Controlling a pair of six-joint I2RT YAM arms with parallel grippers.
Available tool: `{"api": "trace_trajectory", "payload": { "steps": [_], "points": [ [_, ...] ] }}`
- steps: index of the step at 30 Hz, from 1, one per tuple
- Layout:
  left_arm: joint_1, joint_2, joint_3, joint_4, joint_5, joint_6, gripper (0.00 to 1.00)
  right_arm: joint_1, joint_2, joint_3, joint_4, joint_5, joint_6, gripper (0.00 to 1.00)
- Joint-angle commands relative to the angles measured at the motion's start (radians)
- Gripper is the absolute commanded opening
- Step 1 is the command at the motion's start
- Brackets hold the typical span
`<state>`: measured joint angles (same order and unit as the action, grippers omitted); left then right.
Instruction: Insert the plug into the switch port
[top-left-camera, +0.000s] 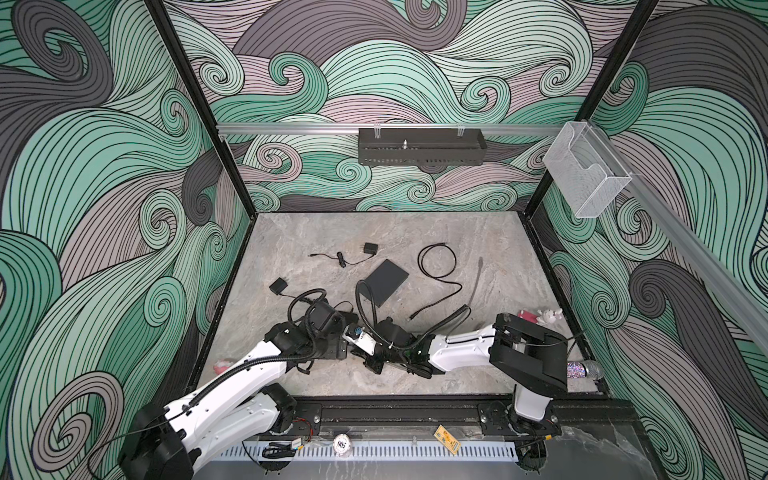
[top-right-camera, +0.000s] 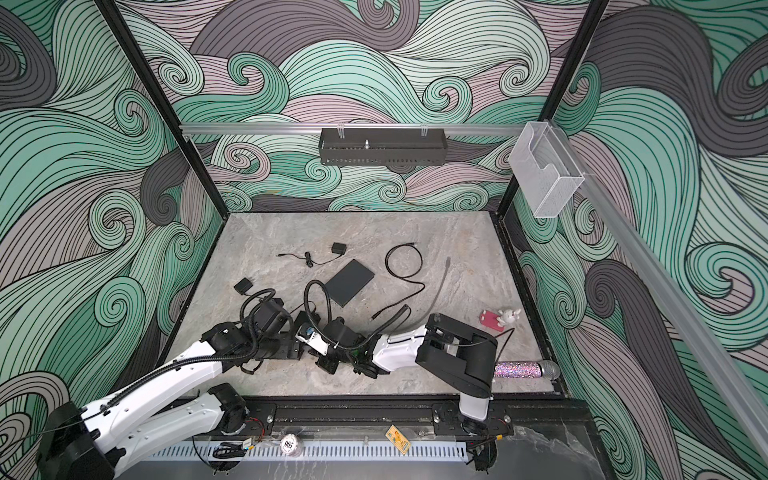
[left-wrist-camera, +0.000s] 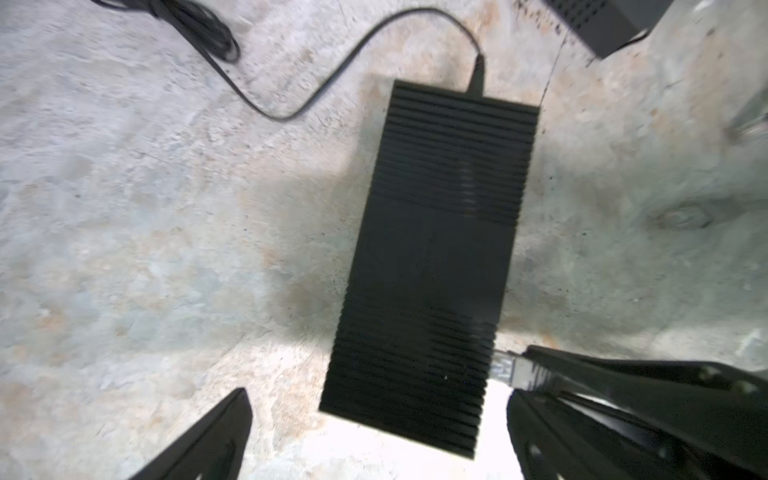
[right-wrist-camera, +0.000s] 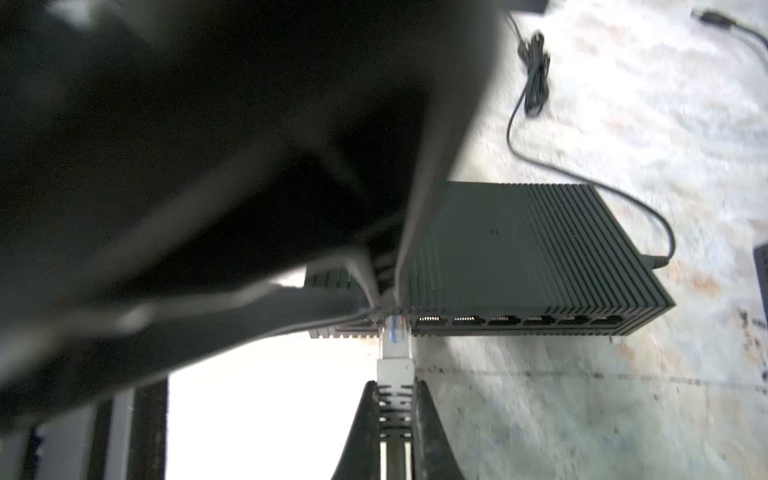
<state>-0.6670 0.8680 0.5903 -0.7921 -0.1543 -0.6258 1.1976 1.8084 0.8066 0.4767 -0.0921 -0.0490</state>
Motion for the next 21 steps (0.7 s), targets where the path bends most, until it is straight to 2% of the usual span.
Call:
{"api": "trace_trajectory", "payload": {
  "steps": [1,5,14,18,19,21],
  "points": [
    [0.008,-0.125,0.060,0.051,-0.039,-0.085,0.99,0.015,0.017,-0.029,-0.111,-0.030,-0.006,0.07],
    [0.017,-0.215,0.065,0.019,-0.062,-0.087,0.98,0.017,0.007,-0.069,-0.113,-0.011,0.015,0.19],
    [0.020,-0.279,0.099,-0.032,-0.059,-0.100,0.98,0.017,0.011,-0.098,-0.193,0.057,0.026,0.19],
    [0.021,-0.285,0.081,-0.011,-0.050,-0.102,0.98,0.017,-0.054,-0.105,-0.236,0.102,0.028,0.21],
    [0.021,-0.275,0.071,0.003,-0.044,-0.107,0.98,0.016,-0.076,-0.105,-0.254,0.122,0.025,0.24],
    [0.023,-0.242,0.050,0.035,-0.040,-0.116,0.97,0.006,-0.136,-0.103,-0.312,0.156,0.016,0.37]
  ]
}}
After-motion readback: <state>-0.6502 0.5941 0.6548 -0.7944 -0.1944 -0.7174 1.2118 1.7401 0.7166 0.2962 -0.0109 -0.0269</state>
